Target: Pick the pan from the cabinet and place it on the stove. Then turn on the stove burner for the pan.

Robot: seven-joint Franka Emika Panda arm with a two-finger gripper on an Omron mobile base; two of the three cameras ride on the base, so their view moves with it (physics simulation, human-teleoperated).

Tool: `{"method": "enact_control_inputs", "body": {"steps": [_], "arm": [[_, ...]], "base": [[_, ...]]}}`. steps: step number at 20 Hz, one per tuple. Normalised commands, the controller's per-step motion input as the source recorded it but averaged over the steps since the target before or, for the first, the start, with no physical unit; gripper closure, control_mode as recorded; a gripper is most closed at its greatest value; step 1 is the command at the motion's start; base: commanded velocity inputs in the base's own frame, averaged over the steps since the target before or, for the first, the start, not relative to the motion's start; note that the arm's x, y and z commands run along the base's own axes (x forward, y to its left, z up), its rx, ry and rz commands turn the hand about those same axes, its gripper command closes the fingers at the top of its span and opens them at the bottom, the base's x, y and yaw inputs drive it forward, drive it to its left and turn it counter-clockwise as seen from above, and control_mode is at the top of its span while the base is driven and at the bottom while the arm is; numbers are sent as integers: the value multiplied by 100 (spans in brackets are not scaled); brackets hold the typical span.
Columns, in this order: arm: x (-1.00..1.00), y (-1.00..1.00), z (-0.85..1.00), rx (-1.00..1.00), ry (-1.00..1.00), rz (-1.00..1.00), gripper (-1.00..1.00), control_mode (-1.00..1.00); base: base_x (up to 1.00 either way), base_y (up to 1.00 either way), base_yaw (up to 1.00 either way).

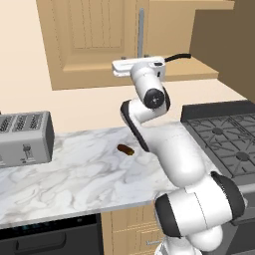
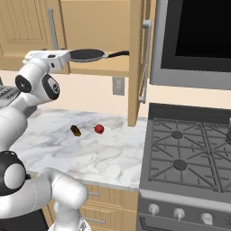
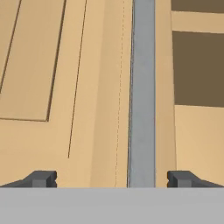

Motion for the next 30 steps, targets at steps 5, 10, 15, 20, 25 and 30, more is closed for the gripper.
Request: {"method": "enact_control_inputs", "body": {"steps": [5, 10, 15, 20, 25, 30], "arm": [[32, 0, 0, 0, 1, 6, 100, -100], [32, 6, -6, -1, 2, 4, 100, -100], [16, 20, -12, -4, 6, 1, 100, -100], [1, 20, -16, -6, 4, 0, 100, -100], [11, 35, -6, -4, 4, 0, 100, -100], [-9, 33, 0, 0, 0, 2, 100, -100]], "base": [[0, 0, 0], [0, 0, 0], [0, 0, 0], [0, 0, 0], [0, 0, 0], [0, 0, 0]]}}
